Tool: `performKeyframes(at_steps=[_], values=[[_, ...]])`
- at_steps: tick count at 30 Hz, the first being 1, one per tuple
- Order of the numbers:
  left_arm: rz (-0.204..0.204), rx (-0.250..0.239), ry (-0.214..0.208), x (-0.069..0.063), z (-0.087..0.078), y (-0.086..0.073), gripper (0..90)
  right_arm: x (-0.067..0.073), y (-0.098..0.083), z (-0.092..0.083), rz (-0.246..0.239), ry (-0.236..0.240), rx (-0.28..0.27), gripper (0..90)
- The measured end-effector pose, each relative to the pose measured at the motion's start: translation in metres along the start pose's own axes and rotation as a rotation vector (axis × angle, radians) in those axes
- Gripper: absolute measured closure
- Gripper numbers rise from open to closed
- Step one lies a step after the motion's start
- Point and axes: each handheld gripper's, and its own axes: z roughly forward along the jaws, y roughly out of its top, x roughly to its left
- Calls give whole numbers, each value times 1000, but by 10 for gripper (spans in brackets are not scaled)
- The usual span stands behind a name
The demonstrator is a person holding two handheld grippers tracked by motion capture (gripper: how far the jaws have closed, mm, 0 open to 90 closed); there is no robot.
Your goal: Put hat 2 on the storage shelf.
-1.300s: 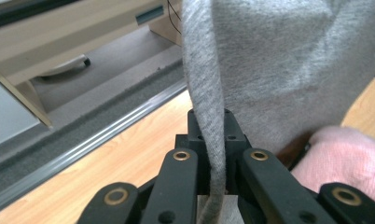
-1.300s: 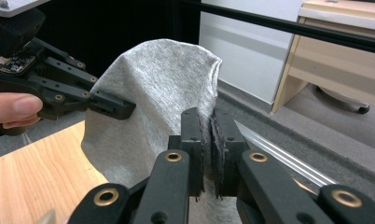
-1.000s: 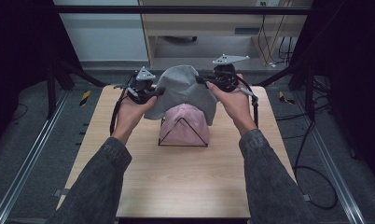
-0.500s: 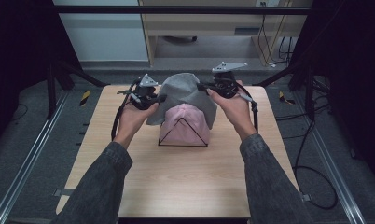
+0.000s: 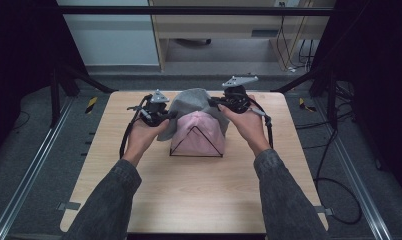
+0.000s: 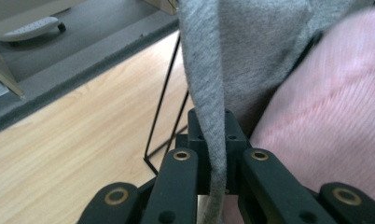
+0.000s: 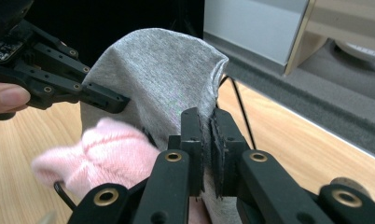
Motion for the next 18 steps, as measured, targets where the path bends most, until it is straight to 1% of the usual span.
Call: performKeyframes(at_steps=[3, 6, 7, 10, 12, 13, 18], values=[[-18, 5, -4, 0, 4, -9, 865, 2, -6, 5, -1, 4, 16, 848], [-23, 15, -8, 1, 7, -18, 865, 3, -10, 10, 1, 7, 29, 847], [-31, 16, -10, 1, 8, -20, 865, 4, -11, 11, 2, 10, 35, 847], [-28, 23, -10, 1, 10, -25, 865, 5, -12, 14, -3, 11, 45, 845], [-38, 30, -12, 1, 11, -29, 864, 6, -12, 15, -4, 11, 57, 845], [-38, 36, -12, 1, 12, -31, 865, 6, -12, 16, -13, 10, 59, 843], [-46, 49, -18, 1, 15, -40, 863, 7, -14, 19, -11, 6, 82, 841]])
